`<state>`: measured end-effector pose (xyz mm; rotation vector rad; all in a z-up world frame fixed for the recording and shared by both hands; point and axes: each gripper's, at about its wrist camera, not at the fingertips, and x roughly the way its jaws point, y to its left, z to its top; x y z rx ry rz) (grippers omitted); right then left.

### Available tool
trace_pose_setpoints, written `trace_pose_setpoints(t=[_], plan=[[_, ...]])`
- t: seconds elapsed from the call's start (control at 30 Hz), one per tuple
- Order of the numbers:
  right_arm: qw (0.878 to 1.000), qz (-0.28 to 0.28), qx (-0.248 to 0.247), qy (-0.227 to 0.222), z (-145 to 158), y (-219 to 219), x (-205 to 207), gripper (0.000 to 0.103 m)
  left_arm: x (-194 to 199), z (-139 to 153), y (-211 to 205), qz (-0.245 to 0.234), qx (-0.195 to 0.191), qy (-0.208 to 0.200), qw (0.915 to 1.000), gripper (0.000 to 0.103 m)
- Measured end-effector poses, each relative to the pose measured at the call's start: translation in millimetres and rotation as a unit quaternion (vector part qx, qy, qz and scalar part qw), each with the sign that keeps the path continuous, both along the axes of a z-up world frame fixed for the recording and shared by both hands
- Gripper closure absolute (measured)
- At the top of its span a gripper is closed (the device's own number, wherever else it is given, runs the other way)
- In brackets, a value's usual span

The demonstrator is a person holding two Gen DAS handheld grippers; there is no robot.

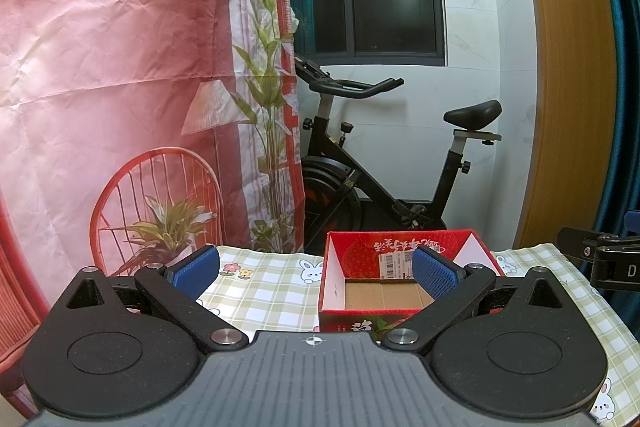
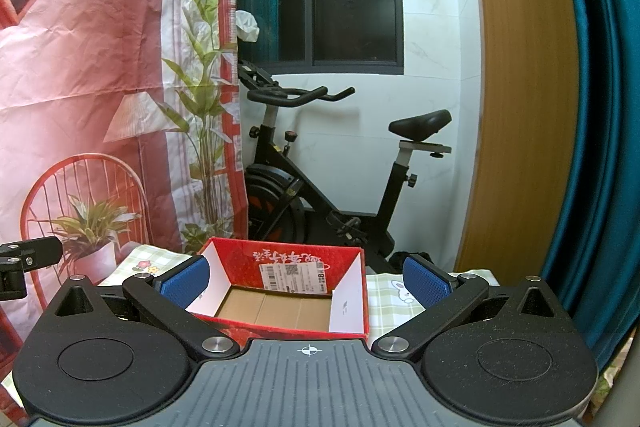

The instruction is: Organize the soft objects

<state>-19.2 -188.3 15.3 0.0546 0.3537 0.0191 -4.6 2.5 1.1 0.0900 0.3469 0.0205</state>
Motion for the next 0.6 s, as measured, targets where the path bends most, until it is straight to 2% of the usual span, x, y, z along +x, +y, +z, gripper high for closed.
trace_pose_setpoints(t=[0.6], plan=[[1.0,0.0,0.0,0.002,-1.3,0.1,0.8,0.0,0.5,-2.9,0.0,0.001,-0.003,0.003,1.0,0.0]])
